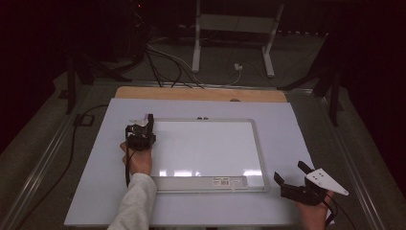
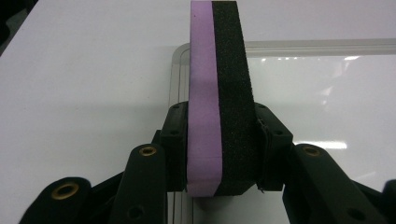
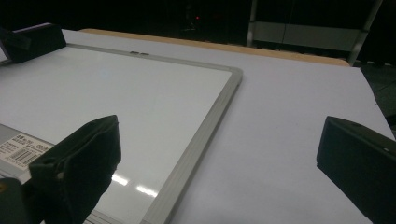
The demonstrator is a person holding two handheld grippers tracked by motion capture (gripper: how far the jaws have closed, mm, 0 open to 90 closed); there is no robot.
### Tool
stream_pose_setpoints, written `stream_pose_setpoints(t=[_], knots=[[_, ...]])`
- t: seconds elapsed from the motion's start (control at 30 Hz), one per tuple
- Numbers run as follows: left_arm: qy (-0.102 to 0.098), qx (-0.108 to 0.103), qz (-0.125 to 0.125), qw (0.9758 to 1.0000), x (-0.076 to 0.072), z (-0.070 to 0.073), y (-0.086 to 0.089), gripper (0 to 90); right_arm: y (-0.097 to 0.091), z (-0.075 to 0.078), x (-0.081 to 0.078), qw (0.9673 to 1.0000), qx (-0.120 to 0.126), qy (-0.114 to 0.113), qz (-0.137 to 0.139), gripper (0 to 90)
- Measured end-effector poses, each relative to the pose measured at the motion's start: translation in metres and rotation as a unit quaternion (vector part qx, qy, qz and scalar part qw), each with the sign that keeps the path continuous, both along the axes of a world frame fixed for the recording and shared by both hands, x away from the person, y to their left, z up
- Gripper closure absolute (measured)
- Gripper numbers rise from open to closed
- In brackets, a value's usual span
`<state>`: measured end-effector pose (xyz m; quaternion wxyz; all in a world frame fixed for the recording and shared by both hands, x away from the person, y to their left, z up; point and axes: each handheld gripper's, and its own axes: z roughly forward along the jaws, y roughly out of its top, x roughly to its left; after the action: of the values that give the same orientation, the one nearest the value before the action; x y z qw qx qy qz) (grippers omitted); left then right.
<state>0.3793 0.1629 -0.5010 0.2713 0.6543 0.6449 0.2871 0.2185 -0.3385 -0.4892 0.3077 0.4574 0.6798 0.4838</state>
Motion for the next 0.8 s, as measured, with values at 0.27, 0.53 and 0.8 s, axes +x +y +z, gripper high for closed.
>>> stream_pose_setpoints(t=[0.27, 0.53, 0.8], knots=[[0.003, -0.007, -0.002, 1.0000, 0.000, 0.000, 0.001, 63.4, 0.001, 0.000, 0.000, 1.0000, -0.001, 0.000, 0.001, 0.0], [-0.006, -0.024, 0.001, 0.9997, -0.001, -0.004, 0.004, 38.1, 0.000, 0.000, 0.000, 1.0000, 0.001, 0.001, -0.001, 0.0], [-0.044, -0.058, -0.033, 0.9968, -0.012, 0.011, 0.011, 17.7, 0.000, 0.000, 0.000, 1.0000, 0.000, 0.001, 0.000, 0.0]])
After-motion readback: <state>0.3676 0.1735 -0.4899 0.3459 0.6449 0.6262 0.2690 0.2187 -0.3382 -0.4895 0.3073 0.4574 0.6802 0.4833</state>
